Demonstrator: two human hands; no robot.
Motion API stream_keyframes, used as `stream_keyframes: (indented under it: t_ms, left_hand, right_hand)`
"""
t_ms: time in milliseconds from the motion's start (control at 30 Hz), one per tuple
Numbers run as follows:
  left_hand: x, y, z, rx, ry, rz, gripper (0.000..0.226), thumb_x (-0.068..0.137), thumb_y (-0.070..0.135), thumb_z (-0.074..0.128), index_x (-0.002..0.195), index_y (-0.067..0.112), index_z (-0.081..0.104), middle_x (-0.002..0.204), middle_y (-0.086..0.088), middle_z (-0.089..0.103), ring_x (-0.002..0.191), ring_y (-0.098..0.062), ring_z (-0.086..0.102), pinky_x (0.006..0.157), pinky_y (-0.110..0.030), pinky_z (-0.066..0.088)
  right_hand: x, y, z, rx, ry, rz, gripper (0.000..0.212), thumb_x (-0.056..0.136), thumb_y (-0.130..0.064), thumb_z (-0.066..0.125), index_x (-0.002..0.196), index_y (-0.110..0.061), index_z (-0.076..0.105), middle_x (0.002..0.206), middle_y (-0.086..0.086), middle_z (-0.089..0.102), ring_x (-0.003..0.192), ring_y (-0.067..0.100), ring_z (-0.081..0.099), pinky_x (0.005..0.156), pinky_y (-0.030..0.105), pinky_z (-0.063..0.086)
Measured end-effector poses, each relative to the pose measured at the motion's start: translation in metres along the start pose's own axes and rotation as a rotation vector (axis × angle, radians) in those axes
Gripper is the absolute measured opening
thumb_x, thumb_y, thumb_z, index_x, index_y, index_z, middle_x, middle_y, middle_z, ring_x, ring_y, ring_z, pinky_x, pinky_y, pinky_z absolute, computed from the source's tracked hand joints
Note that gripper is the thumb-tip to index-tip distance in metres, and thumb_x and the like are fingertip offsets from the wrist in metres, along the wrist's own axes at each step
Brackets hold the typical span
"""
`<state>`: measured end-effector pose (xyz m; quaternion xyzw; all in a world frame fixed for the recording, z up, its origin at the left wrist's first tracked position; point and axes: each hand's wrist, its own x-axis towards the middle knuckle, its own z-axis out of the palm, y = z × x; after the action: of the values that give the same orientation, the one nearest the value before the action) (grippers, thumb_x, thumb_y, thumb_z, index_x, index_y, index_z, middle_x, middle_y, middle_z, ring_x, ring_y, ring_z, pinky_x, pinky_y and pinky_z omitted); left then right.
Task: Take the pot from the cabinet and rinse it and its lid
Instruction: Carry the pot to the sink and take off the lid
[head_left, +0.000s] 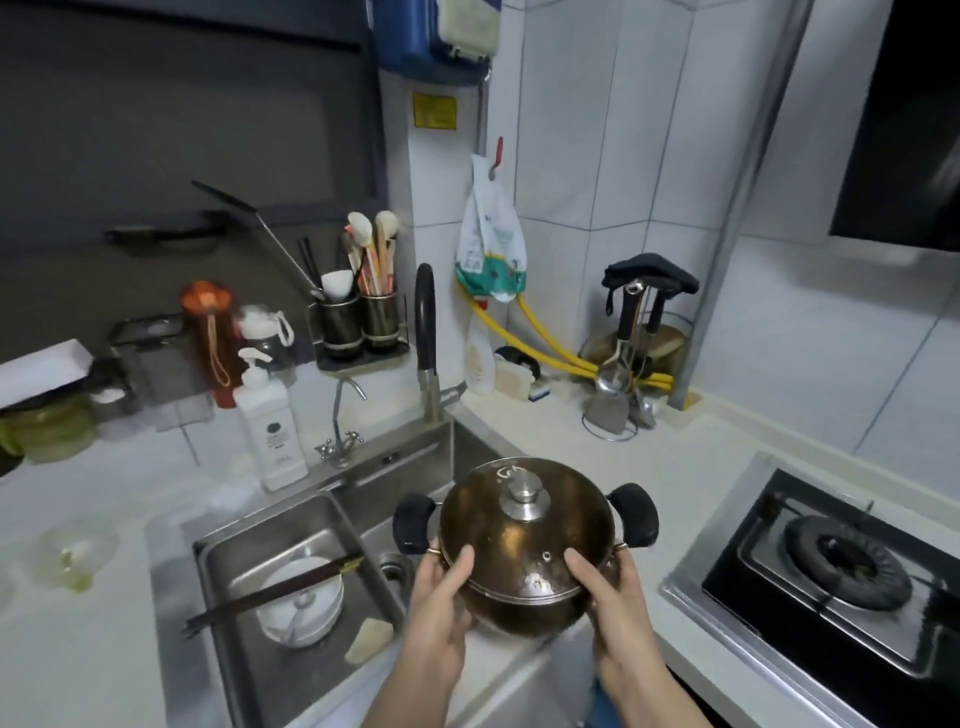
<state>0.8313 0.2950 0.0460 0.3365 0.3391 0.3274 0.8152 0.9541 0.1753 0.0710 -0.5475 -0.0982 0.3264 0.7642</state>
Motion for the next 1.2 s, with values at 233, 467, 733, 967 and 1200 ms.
stream_keyframes:
  t_ms: [233, 467, 733, 967, 1200]
  left_hand:
    - [0.055, 0.060, -0.024, 0.089, -0.017, 0.104, 0.043, 0.083, 0.013, 0.065, 0.122, 0.030, 0.057, 0.126, 0.006, 0.063, 0.112, -0.009, 0.057, 0.096, -0.037, 0.043]
    - [0.091, 0.080, -0.056, 0.201, 0.024, 0.197, 0.030, 0.088, 0.013, 0.060, 0.116, 0.024, 0.056, 0.130, -0.007, 0.060, 0.108, -0.017, 0.059, 0.101, -0.041, 0.042]
    - [0.124, 0.069, -0.083, 0.154, 0.159, 0.144, 0.026, 0.088, 0.015, 0.059, 0.113, 0.008, 0.054, 0.125, -0.025, 0.057, 0.096, -0.029, 0.060, 0.090, -0.047, 0.049]
    - [0.155, 0.047, -0.080, 0.034, 0.158, 0.060, 0.056, 0.069, 0.016, 0.074, 0.122, 0.019, 0.059, 0.122, -0.011, 0.066, 0.112, -0.033, 0.062, 0.085, -0.048, 0.052]
    - [0.188, 0.028, -0.074, -0.083, 0.265, 0.009, 0.041, 0.080, 0.001, 0.062, 0.117, 0.020, 0.063, 0.116, -0.006, 0.070, 0.104, -0.022, 0.067, 0.078, -0.031, 0.055]
  right_hand:
    - [0.057, 0.005, 0.059, 0.008, 0.029, 0.100, 0.023, 0.080, -0.028, 0.068, 0.097, -0.016, 0.058, 0.113, 0.003, 0.065, 0.109, 0.015, 0.056, 0.100, 0.041, 0.042]
    - [0.098, 0.006, 0.093, 0.039, -0.005, 0.110, 0.047, 0.072, -0.044, 0.065, 0.115, -0.027, 0.053, 0.112, 0.005, 0.066, 0.107, 0.022, 0.060, 0.103, 0.041, 0.039]
    - [0.161, 0.006, 0.104, -0.113, 0.111, 0.141, 0.021, 0.089, -0.015, 0.060, 0.105, -0.010, 0.048, 0.071, 0.005, 0.057, 0.058, 0.014, 0.057, 0.053, 0.022, 0.057]
    - [0.209, 0.034, 0.082, -0.367, -0.007, 0.143, 0.054, 0.090, -0.003, 0.055, 0.139, -0.016, 0.037, 0.119, 0.007, 0.054, 0.105, 0.031, 0.061, 0.090, 0.041, 0.053]
    - [0.268, 0.052, 0.051, -0.580, -0.196, 0.255, 0.061, 0.083, -0.003, 0.064, 0.136, -0.023, 0.042, 0.131, 0.007, 0.053, 0.118, 0.031, 0.053, 0.102, 0.048, 0.044]
